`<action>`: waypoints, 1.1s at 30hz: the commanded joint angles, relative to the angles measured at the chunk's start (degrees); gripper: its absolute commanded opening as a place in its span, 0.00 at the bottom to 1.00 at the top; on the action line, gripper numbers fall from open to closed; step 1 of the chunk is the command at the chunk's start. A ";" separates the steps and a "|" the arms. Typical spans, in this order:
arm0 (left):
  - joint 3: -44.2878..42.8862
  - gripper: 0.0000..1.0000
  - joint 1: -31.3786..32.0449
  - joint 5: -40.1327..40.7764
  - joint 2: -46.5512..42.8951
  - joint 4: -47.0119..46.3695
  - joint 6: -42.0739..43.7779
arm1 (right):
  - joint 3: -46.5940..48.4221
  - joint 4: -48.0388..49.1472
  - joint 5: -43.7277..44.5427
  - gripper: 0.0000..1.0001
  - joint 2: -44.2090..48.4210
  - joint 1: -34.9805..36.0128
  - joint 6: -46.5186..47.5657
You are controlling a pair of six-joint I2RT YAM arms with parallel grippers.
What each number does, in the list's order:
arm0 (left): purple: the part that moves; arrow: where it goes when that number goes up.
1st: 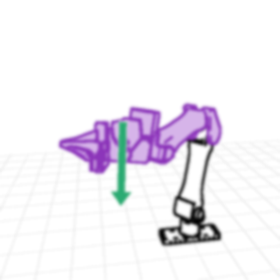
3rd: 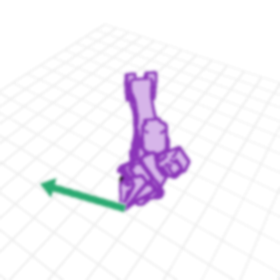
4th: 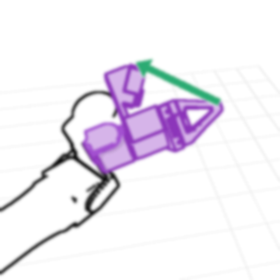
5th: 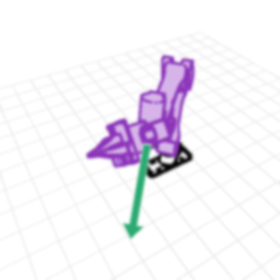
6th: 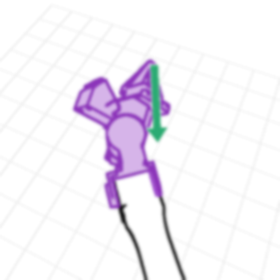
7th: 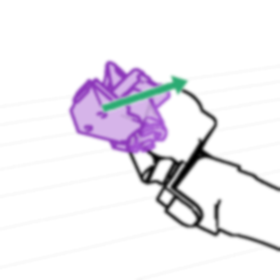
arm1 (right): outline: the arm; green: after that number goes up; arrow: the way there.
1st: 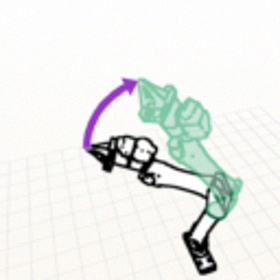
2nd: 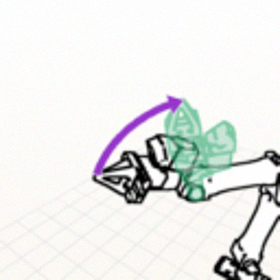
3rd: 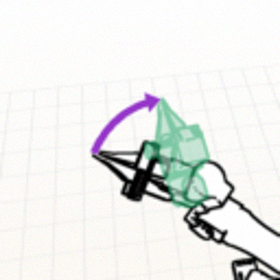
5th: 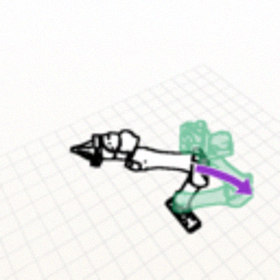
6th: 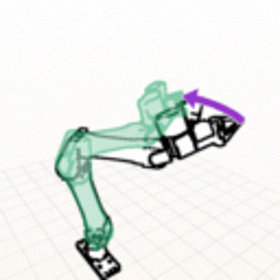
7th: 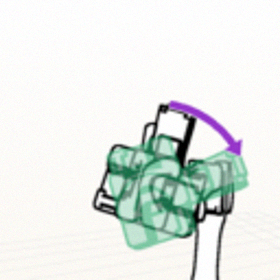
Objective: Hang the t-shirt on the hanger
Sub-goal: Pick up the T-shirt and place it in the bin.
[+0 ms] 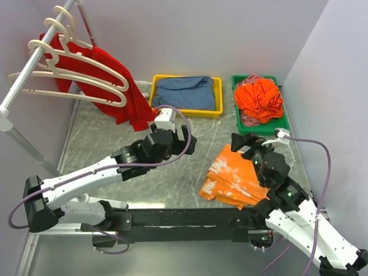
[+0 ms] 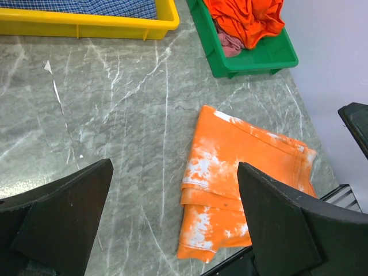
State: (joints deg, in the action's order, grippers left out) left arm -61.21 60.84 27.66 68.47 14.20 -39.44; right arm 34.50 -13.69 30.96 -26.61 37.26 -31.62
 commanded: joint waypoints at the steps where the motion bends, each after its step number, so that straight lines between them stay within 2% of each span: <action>1: -2.16 0.96 0.16 -0.77 -1.14 -3.03 1.12 | 1.89 1.73 1.65 1.00 0.33 0.36 1.56; 4: -2.77 0.96 0.07 -2.60 -1.41 -2.69 3.48 | 1.44 4.37 -0.63 1.00 -1.50 0.27 5.24; 6: -4.26 0.96 0.07 -3.40 -1.06 -0.06 4.63 | 3.37 3.24 0.94 1.00 -3.53 0.19 4.46; 11: -4.53 0.96 0.07 -4.54 -4.39 0.22 5.69 | 8.55 3.15 2.18 1.00 -14.32 -2.44 5.34; 13: -4.62 0.97 0.07 -4.46 -5.27 0.13 5.87 | 14.00 3.75 -4.37 1.00 -20.98 -13.22 3.94; 14: -4.71 0.96 0.07 -4.28 -5.27 0.30 5.87 | 15.32 4.72 -14.51 1.00 -23.11 -18.83 0.80; 16: -6.46 0.96 0.07 -4.11 -4.40 2.83 6.31 | 18.40 8.13 -19.78 0.97 -29.33 -28.41 -1.68; 18: -8.39 0.96 0.07 -2.80 -3.35 5.13 6.22 | 23.29 8.42 -16.58 0.96 -34.53 -31.35 -1.78; 19: -8.92 0.96 0.07 -2.61 -3.17 6.71 6.22 | 25.24 7.46 -15.15 0.96 -39.96 -34.06 -1.96; 21: -9.10 0.96 0.07 -1.74 -2.99 7.25 6.22 | 30.33 9.03 -15.40 0.94 -45.61 -36.72 -2.66; 25: -9.01 0.96 -0.02 -1.56 -3.43 6.99 5.96 | 40.19 7.79 -15.75 0.83 -62.37 -41.73 -3.98; 28: -9.54 0.96 -0.11 -1.29 -3.52 7.34 5.95 | 42.22 11.91 -18.91 0.72 -69.33 -45.07 -5.03; 33: -9.63 0.96 -0.11 -1.64 -3.69 7.42 7.01 | 46.44 11.23 -17.69 0.71 -77.62 -47.62 -4.24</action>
State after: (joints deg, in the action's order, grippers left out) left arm -68.45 60.82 25.34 65.21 21.78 -34.02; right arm 76.75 -4.10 13.61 -100.84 -8.78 -35.55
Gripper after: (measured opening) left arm 0.967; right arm 0.710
